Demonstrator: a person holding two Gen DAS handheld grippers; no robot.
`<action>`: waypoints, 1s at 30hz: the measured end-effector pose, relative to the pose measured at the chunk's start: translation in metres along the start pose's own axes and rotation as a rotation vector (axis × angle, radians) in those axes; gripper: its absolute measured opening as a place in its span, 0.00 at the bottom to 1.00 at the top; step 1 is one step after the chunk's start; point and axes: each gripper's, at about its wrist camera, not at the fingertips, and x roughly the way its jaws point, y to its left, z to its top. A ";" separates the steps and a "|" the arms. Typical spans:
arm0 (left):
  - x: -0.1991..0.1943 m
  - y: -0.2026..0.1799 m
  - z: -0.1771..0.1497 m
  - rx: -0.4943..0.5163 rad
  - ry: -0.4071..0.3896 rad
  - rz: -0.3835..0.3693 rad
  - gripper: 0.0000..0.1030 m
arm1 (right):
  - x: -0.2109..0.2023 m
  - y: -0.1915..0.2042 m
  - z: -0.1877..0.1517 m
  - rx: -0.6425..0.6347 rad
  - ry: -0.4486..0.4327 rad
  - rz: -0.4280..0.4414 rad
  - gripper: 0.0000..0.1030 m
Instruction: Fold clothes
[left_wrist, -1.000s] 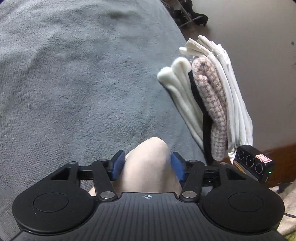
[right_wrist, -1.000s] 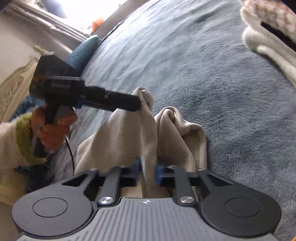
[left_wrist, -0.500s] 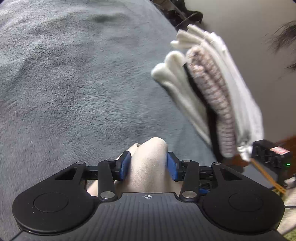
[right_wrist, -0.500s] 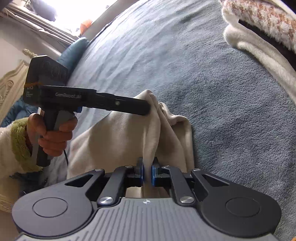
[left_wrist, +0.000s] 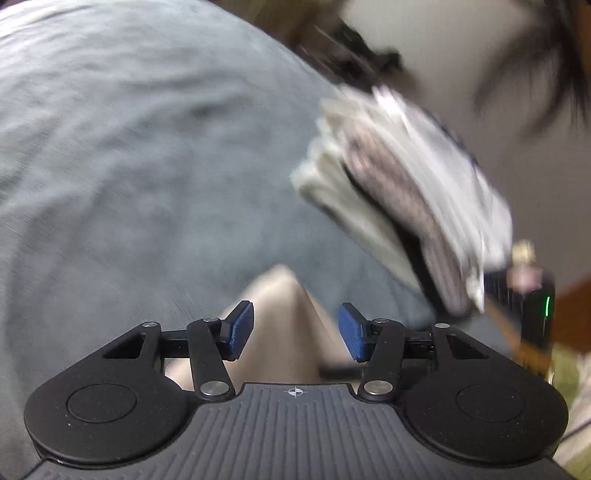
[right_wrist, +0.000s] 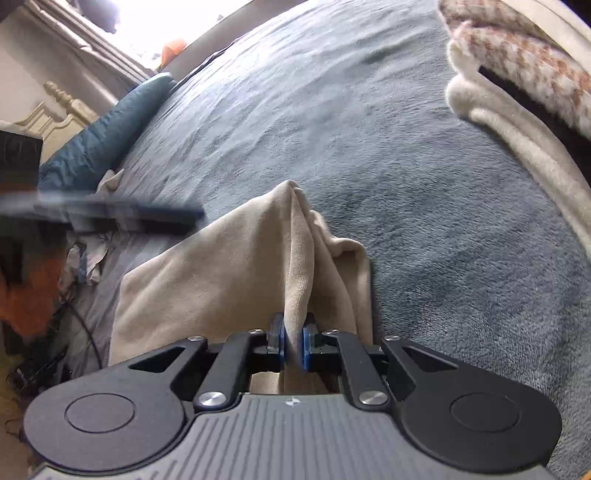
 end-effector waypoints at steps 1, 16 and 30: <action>0.011 -0.003 -0.007 0.025 0.025 0.007 0.46 | -0.006 0.000 -0.002 -0.004 -0.013 -0.015 0.16; 0.035 -0.007 -0.028 0.096 -0.056 0.032 0.49 | -0.022 0.071 -0.077 -0.543 -0.016 -0.320 0.02; 0.039 -0.012 -0.031 0.181 -0.054 0.024 0.54 | -0.047 0.073 -0.128 -0.476 0.061 -0.378 0.00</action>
